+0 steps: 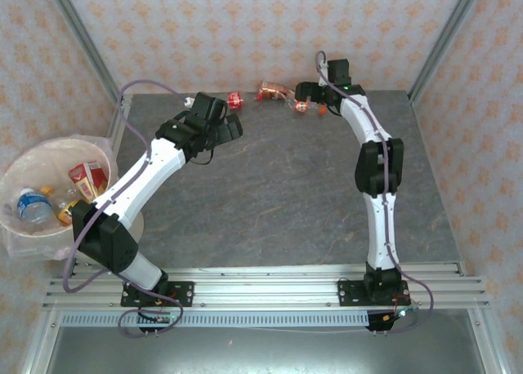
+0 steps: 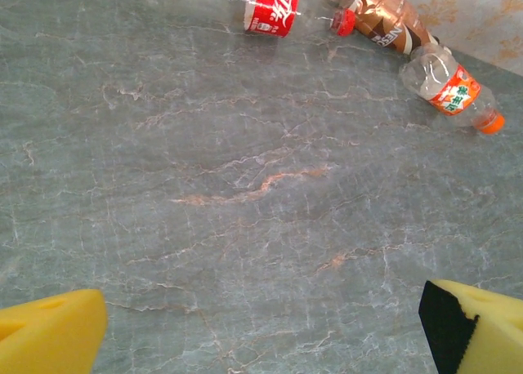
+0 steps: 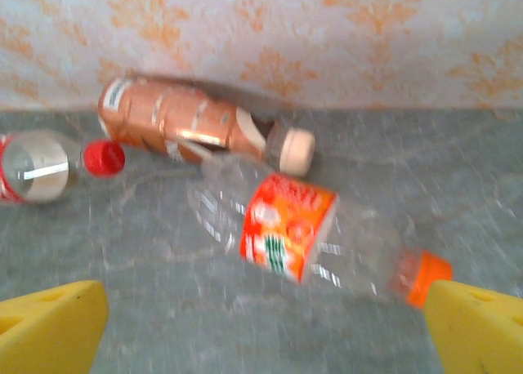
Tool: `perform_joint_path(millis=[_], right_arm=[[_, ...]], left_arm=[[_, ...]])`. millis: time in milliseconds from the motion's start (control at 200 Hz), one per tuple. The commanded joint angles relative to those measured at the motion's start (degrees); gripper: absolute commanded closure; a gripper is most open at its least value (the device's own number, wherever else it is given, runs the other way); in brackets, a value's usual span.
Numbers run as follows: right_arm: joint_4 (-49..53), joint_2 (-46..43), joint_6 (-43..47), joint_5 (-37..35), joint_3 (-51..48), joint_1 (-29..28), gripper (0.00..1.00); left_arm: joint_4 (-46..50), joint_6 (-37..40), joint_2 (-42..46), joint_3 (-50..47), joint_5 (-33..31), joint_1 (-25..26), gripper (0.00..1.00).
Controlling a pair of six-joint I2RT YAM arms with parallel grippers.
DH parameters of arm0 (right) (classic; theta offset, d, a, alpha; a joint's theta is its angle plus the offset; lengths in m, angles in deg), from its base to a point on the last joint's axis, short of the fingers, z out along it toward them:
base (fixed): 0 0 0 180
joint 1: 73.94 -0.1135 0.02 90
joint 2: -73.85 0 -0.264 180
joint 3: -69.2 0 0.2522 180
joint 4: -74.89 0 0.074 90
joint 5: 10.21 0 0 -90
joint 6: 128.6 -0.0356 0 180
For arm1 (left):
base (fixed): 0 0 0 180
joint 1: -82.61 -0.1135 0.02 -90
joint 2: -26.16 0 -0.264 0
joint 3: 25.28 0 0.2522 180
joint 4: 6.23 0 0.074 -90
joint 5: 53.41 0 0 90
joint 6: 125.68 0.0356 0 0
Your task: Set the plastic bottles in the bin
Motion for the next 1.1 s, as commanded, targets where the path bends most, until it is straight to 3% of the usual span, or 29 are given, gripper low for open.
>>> perform_joint_path(millis=[0,105,420,600,906,1096], right_arm=[[4.3,7.7,-3.9,1.4,11.7,0.1,0.01],[5.3,14.8,-5.2,0.6,21.3,0.1,0.01],[7.3,17.0,-8.7,6.9,21.4,0.2,0.01],[12.8,16.8,-4.8,6.7,21.4,-0.1,0.0],[20.0,14.1,-0.7,4.1,18.1,-2.8,0.05],[21.3,8.5,1.1,3.3,10.5,-4.6,0.08]], left_arm=[[0.0,0.4,-2.1,1.8,-1.1,-0.1,0.0],[0.1,0.6,-2.8,2.1,-1.0,-0.2,0.0],[1.3,0.6,-2.7,1.1,-1.5,-0.5,0.0],[0.3,-0.1,-2.7,0.2,-1.1,-0.5,0.0],[-0.2,-0.3,-3.4,0.4,-0.4,-0.6,0.0],[-0.1,-0.1,-2.5,-0.8,-0.9,-0.5,0.0]])
